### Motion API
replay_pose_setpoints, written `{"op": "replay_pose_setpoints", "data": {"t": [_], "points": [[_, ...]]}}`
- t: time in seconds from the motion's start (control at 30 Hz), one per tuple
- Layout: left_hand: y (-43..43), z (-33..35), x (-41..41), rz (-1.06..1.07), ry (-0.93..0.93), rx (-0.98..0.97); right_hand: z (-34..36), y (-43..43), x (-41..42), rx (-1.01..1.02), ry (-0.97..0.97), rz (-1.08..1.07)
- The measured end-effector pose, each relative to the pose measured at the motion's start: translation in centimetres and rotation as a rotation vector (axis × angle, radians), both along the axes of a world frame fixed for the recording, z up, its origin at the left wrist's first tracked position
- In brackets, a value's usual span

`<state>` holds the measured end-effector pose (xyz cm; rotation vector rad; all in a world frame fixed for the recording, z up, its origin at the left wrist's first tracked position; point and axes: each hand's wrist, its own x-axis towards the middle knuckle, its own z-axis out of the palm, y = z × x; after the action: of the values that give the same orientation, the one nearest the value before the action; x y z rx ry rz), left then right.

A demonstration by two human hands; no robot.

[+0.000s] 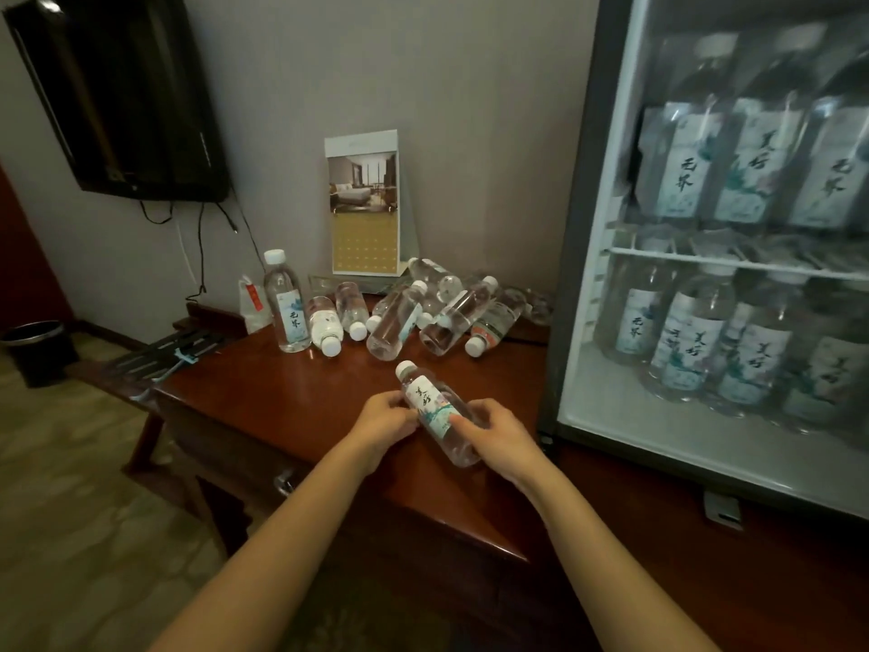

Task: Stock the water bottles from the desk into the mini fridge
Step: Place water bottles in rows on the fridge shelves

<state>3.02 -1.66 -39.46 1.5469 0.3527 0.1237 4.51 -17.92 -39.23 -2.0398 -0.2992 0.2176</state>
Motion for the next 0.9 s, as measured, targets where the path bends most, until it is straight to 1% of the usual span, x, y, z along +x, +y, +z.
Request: {"op": "replay_pose_setpoints", "data": {"t": [0.17, 0.23, 0.43, 0.5, 0.6, 0.73, 0.9], "points": [[-2.3, 0.3, -0.9, -0.063, -0.059, -0.179, 0.4, -2.3, -1.8, 0.115, 0.053, 0.090], [-2.8, 0.7, -1.0, -0.102, -0.101, -0.218, 0.4, -3.3, -2.2, 0.153, 0.082, 0.126], [-3.9, 1.5, -1.6, -0.314, -0.190, -0.284, 0.7, -5.8, -3.3, 0.129, 0.101, 0.185], [-4.2, 1.5, -1.9, -0.413, -0.177, -0.265, 0.7, -6.2, -3.6, 0.130, 0.084, 0.187], [-4.9, 1.5, -2.3, -0.524, -0.166, -0.146, 0.4, -6.5, -3.9, 0.154, 0.037, 0.157], [-5.9, 1.5, -2.9, -0.537, -0.224, -0.050, -0.1, -7.3, -4.5, 0.194, -0.003, 0.125], [-8.2, 2.3, -3.2, -0.540, -0.350, 0.043, 0.2, -9.6, -4.7, 0.222, -0.142, 0.085]]}}
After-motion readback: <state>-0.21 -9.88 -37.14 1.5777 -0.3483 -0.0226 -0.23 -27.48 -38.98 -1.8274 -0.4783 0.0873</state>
